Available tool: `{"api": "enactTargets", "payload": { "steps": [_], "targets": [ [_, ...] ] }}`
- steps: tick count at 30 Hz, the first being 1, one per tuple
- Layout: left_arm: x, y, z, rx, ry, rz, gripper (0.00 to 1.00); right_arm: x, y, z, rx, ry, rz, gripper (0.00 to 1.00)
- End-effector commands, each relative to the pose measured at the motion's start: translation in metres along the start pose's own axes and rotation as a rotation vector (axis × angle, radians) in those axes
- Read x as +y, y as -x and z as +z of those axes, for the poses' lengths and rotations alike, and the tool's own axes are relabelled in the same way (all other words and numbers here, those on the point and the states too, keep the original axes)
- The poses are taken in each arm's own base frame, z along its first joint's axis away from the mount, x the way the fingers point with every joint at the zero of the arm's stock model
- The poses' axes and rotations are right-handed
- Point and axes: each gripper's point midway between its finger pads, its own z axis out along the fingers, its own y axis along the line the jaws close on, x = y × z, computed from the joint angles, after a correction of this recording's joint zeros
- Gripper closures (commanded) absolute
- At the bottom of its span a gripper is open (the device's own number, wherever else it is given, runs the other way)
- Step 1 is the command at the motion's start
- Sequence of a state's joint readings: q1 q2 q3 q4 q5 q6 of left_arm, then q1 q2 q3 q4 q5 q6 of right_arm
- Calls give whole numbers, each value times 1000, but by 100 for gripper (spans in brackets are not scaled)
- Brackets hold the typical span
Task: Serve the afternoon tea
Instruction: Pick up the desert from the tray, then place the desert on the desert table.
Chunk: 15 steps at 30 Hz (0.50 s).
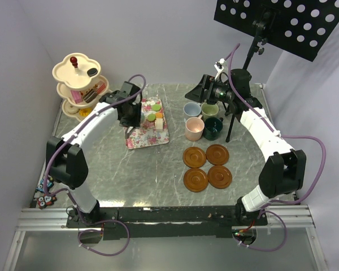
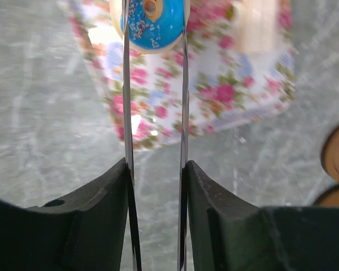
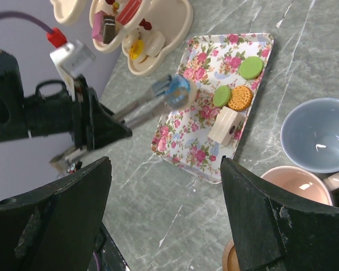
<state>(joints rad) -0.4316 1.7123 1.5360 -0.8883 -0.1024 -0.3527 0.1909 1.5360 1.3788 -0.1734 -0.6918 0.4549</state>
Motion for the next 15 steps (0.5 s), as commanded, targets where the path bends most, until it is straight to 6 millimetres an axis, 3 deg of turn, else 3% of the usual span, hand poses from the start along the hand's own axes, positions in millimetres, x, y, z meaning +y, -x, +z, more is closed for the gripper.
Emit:
{"api": "enactTargets", "payload": {
  "steps": [1,7,15],
  "targets": [
    [43,45,-11,-136,110,-77,58,7,15,-8,-49,6,-47,16],
    [91,106,0,-299,176,-186,58,7,17,-7,-49,6,-51,16],
    [128,139,38,-309,206,-212,58,5,21,-5,-47,2,-54,16]
  ]
}}
